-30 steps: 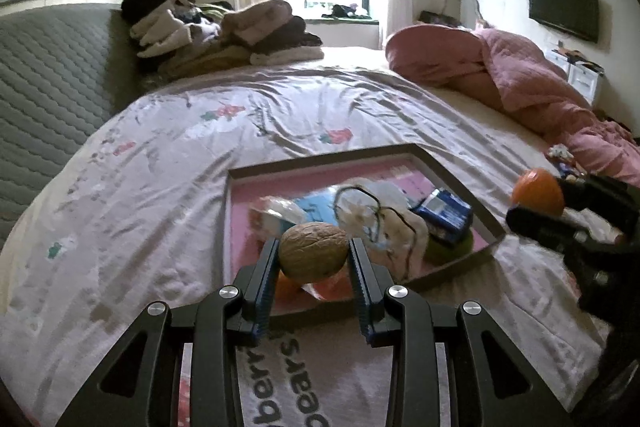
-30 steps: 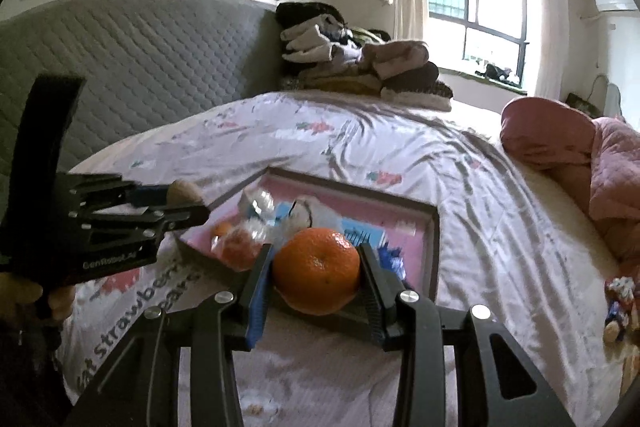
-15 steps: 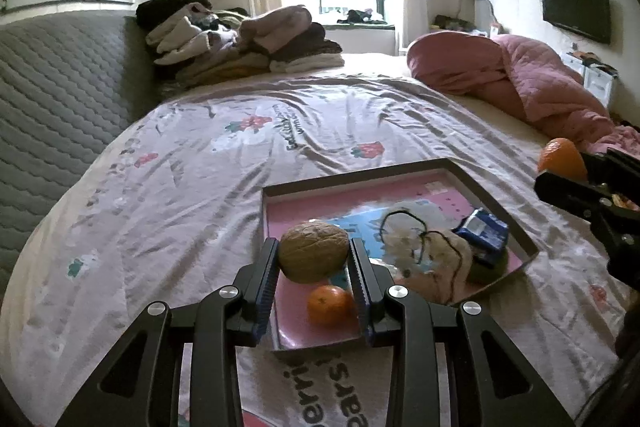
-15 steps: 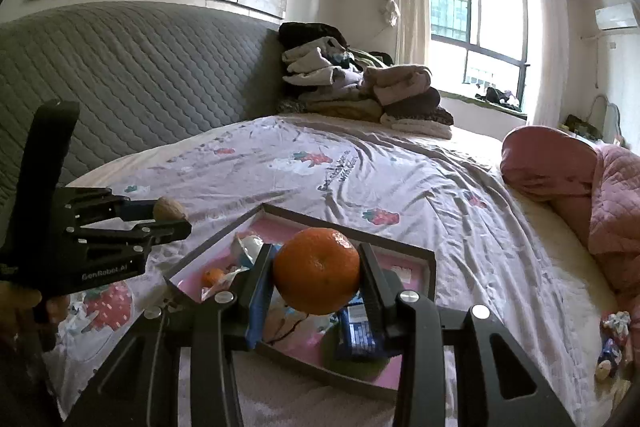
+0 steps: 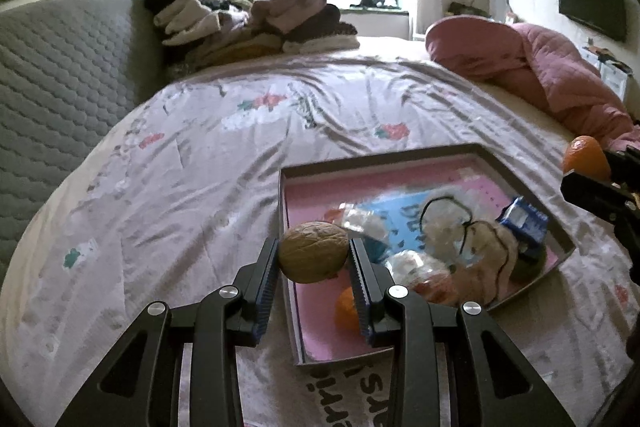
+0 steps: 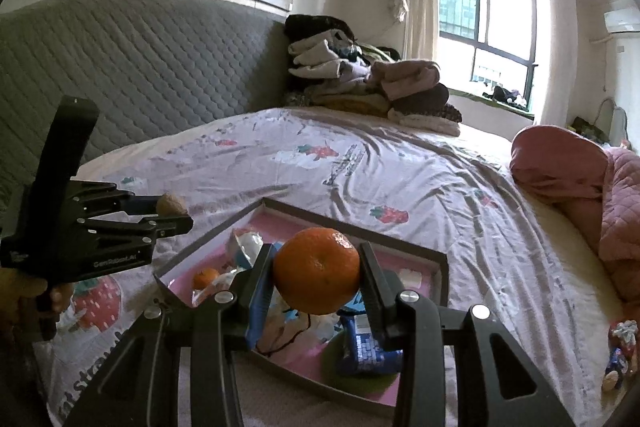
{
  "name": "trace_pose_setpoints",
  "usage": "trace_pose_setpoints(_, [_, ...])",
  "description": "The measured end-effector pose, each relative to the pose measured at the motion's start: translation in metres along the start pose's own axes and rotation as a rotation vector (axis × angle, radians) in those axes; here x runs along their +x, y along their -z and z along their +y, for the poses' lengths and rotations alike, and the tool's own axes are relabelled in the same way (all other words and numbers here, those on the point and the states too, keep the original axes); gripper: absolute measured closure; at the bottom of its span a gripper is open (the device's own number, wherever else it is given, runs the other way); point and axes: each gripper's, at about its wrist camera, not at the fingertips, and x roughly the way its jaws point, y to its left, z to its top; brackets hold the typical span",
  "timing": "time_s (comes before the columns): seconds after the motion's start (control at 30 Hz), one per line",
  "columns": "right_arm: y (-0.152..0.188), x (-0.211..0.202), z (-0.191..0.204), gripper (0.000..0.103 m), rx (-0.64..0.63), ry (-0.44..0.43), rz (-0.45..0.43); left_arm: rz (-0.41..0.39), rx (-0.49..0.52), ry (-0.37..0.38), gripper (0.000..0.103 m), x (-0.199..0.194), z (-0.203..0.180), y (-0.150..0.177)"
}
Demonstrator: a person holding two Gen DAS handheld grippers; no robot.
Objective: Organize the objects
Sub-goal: 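Lift and carry walnut in left tool and orange in right tool over tray, then lower and open left tool to drop walnut while right tool lowers orange into tray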
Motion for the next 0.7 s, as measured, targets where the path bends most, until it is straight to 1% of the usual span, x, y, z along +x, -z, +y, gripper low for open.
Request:
trace_pose_setpoints(0.2, [0.013,0.017,0.002,0.062,-0.005,-0.007,0.052,0.048,0.003,0.0,0.068,0.021,-0.002,0.011])
trace_pose_setpoints(0.4, [0.027,0.034,0.005,0.062,-0.01,-0.008,0.105,0.079,0.01,0.002,0.068,0.031,-0.005,0.02])
trace_pose_setpoints(0.7, [0.043,0.049,0.007,0.062,-0.012,-0.013,0.156,0.087,0.009,0.013,0.068,0.031,-0.007,0.026])
